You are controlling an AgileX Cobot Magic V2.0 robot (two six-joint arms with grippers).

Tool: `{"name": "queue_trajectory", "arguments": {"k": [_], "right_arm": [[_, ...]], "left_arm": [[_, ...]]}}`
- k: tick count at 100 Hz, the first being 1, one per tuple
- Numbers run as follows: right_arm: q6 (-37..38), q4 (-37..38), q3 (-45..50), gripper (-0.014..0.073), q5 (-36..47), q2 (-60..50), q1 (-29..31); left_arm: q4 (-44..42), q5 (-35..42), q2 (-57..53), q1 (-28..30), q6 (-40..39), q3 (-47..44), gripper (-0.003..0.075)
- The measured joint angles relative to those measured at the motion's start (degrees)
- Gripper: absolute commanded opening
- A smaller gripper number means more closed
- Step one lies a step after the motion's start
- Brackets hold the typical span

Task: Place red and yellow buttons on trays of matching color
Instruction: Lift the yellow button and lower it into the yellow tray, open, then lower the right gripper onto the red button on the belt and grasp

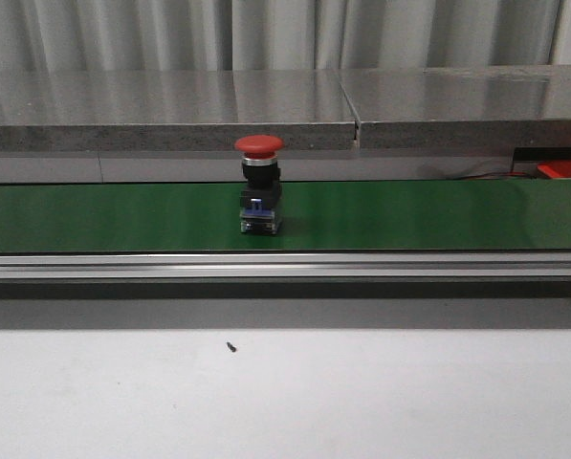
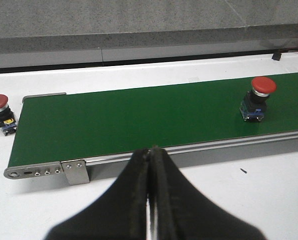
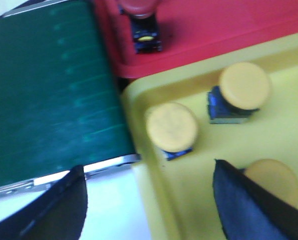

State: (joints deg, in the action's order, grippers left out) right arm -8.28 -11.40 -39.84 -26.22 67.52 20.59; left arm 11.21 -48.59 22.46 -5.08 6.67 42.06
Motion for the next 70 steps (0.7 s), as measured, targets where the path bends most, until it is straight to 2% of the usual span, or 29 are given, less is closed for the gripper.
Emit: {"name": "queue_trajectory", "arguments": {"k": [34, 70], "right_arm": [[0.0, 1.5, -10.99, 0.0524, -12.53, 1.29, -13.08], [-2.55, 1.67, -24.8, 0.0524, -23.34, 14.4, -29.18]], "left_arm": [[0.0, 0.0, 0.0, 0.0, 0.0, 0.0, -0.0019], [0.0, 0.0, 0.0, 0.0, 0.0, 0.0, -0.0019]]}}
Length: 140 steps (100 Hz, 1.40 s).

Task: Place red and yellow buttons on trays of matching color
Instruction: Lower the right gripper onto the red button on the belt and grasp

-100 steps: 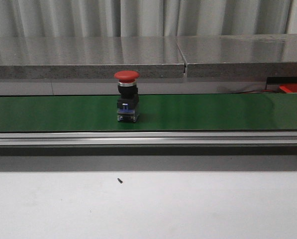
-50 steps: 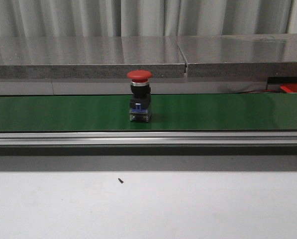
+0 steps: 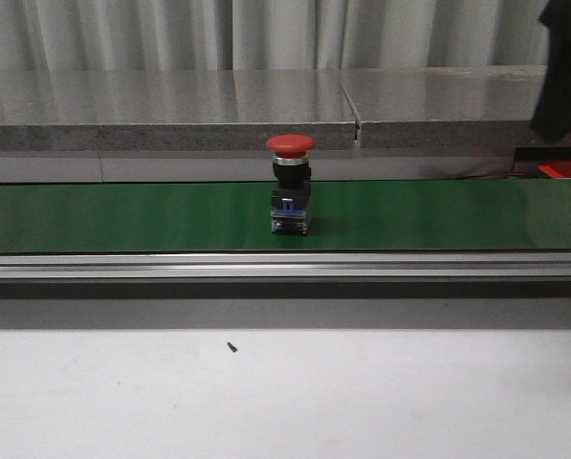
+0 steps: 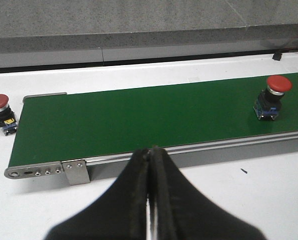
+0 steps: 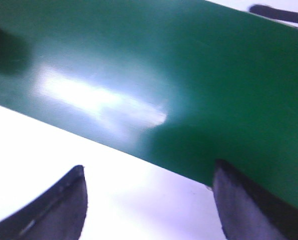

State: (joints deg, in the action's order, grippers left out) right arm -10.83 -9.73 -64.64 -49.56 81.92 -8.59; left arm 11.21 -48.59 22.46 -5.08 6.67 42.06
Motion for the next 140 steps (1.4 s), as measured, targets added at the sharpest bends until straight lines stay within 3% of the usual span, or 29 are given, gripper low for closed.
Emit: {"name": "queue_trajectory", "arguments": {"k": [37, 74, 101, 108, 125, 140], "right_arm": [[-13.21, 0.23, -9.4, 0.0524, -5.39, 10.53, -10.68], [-28.86, -5.23, -18.35, 0.0484, -6.76, 17.66, -12.51], [-31.62, -7.04, -20.49, 0.0482, -3.88, 21.86, -12.51], [-31.71, -7.09, -20.57, 0.0433, -2.49, 22.44, -12.51], [-31.85, -7.31, -20.57, 0.0197, -0.99, 22.55, -12.51], [-31.72, -7.31, -20.6, 0.0171, -0.91, 22.55, -12.51]], "left_arm": [[0.0, 0.0, 0.0, 0.0, 0.0, 0.0, -0.0019], [0.0, 0.0, 0.0, 0.0, 0.0, 0.0, -0.0019], [0.0, 0.0, 0.0, 0.0, 0.0, 0.0, -0.0019], [0.0, 0.0, 0.0, 0.0, 0.0, 0.0, -0.0019], [0.0, 0.0, 0.0, 0.0, 0.0, 0.0, -0.0019], [0.0, 0.0, 0.0, 0.0, 0.0, 0.0, -0.0019]]}}
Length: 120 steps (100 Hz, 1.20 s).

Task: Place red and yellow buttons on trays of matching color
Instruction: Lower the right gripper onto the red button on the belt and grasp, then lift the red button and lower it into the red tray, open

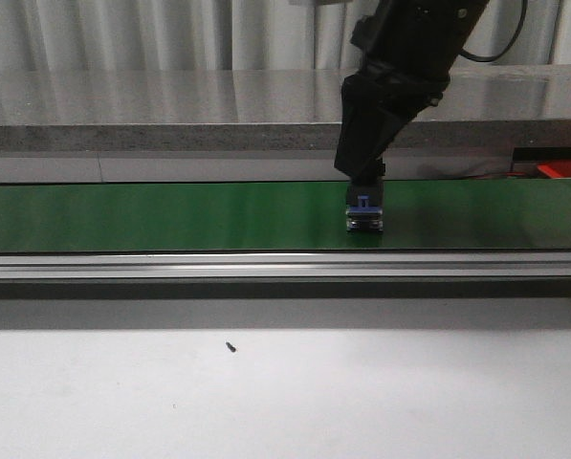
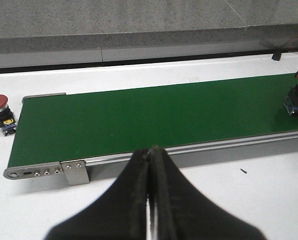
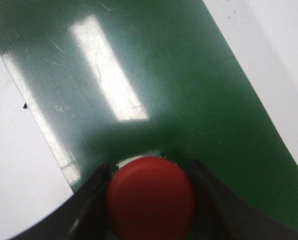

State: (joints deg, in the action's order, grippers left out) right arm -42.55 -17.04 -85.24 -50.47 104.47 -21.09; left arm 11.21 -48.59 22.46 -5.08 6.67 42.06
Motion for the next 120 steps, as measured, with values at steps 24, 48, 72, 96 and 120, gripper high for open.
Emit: {"name": "queue_trajectory", "arguments": {"k": [24, 48, 72, 96, 120], "right_arm": [[3.24, -0.6, 0.0, 0.0171, 0.04, -3.07, 6.43], [6.4, -0.6, 0.0, 0.0171, 1.13, -7.43, 20.95], [7.03, -0.6, 0.0, 0.0171, 2.57, -7.84, 35.27], [8.09, -0.5, 0.0, 0.0171, 10.79, -7.09, 43.52], [9.58, -0.5, 0.0, 0.0171, 15.65, -2.93, 45.25]], "left_arm": [[0.0, 0.0, 0.0, 0.0, 0.0, 0.0, -0.0019], [0.0, 0.0, 0.0, 0.0, 0.0, 0.0, -0.0019], [0.0, 0.0, 0.0, 0.0, 0.0, 0.0, -0.0019], [0.0, 0.0, 0.0, 0.0, 0.0, 0.0, -0.0019], [0.0, 0.0, 0.0, 0.0, 0.0, 0.0, -0.0019]]}}
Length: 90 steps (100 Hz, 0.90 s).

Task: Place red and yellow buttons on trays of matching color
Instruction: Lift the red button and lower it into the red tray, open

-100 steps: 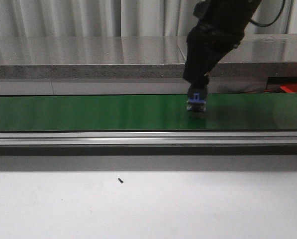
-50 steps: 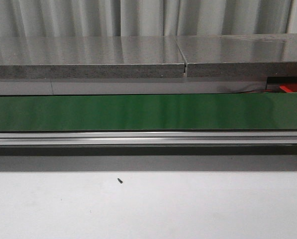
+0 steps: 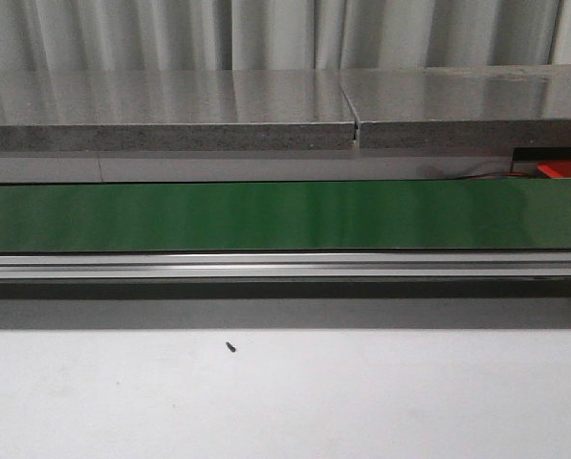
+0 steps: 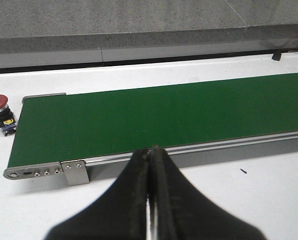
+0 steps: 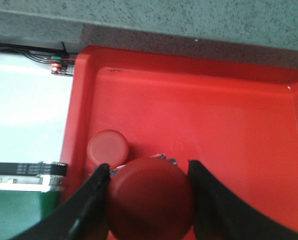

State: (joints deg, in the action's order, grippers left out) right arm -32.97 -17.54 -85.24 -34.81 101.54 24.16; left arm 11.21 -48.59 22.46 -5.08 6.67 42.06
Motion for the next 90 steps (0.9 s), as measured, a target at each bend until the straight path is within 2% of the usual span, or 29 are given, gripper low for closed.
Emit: {"name": "queue_trajectory", "arguments": {"k": [45, 81, 90], "right_arm": [[3.34, -0.29, 0.0, 0.0171, 12.09, 9.54, 1.09], [3.42, -0.68, 0.0, 0.0175, 14.24, 15.28, 1.67], [3.42, -1.25, 0.0, 0.0222, 14.24, 16.13, 1.67]], "left_arm": [[0.0, 0.0, 0.0, 0.0, 0.0, 0.0, -0.0019], [0.0, 0.0, 0.0, 0.0, 0.0, 0.0, -0.0019], [0.0, 0.0, 0.0, 0.0, 0.0, 0.0, -0.0019]]}}
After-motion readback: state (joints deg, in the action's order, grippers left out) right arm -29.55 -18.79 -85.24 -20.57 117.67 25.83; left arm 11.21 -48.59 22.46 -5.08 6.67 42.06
